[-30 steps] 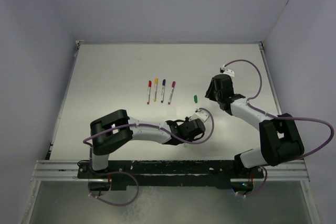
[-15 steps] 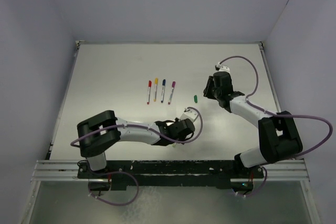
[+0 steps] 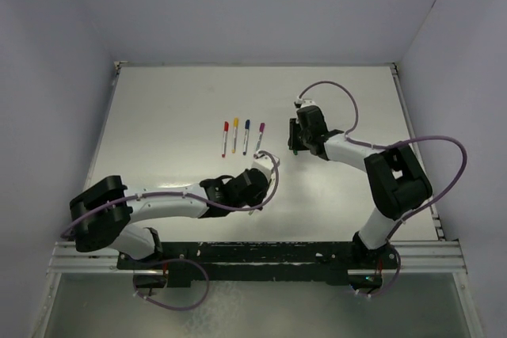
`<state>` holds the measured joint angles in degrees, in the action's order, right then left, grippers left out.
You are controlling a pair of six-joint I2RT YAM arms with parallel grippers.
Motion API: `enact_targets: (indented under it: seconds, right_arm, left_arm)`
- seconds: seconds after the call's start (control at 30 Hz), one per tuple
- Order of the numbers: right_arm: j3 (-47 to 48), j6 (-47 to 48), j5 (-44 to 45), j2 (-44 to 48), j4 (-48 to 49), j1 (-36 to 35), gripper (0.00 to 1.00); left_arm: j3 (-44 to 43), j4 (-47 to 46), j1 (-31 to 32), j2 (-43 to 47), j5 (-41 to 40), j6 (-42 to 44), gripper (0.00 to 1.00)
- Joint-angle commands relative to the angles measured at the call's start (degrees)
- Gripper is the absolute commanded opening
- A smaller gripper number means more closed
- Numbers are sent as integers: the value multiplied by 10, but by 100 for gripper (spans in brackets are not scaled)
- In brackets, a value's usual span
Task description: Insert the pens into the pen caps
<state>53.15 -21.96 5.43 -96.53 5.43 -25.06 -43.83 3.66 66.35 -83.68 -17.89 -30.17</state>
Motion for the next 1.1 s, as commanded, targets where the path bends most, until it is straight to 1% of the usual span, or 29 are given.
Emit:
enact_targets:
  seconds: [0.0, 0.17, 0.37, 0.67, 0.8, 0.9, 1.07]
  right_arm:
    - [32, 5, 27, -17, -11, -15, 32]
    - [36, -10, 59, -28, -15, -15, 32]
    - [35, -8, 70, -28, -15, -16, 32]
    - [32, -5, 95, 22, -18, -20, 32]
    - [32, -30, 118, 28, -45, -20, 34]
    - [37, -53, 127, 14, -63, -20, 37]
    - [41, -68, 124, -14, -64, -20, 43]
  left_arm:
    - [-2, -34, -5, 33, 13, 20, 0]
    - [23, -55, -11, 62, 25, 13, 0]
    - [43, -68, -28, 77, 43, 2, 0]
    - [45, -86, -36, 61, 66, 0, 0]
    - [45, -93, -37, 54, 69, -1, 0]
    - [45, -95, -39, 52, 70, 0, 0]
    - [44, -96, -43, 52, 72, 2, 0]
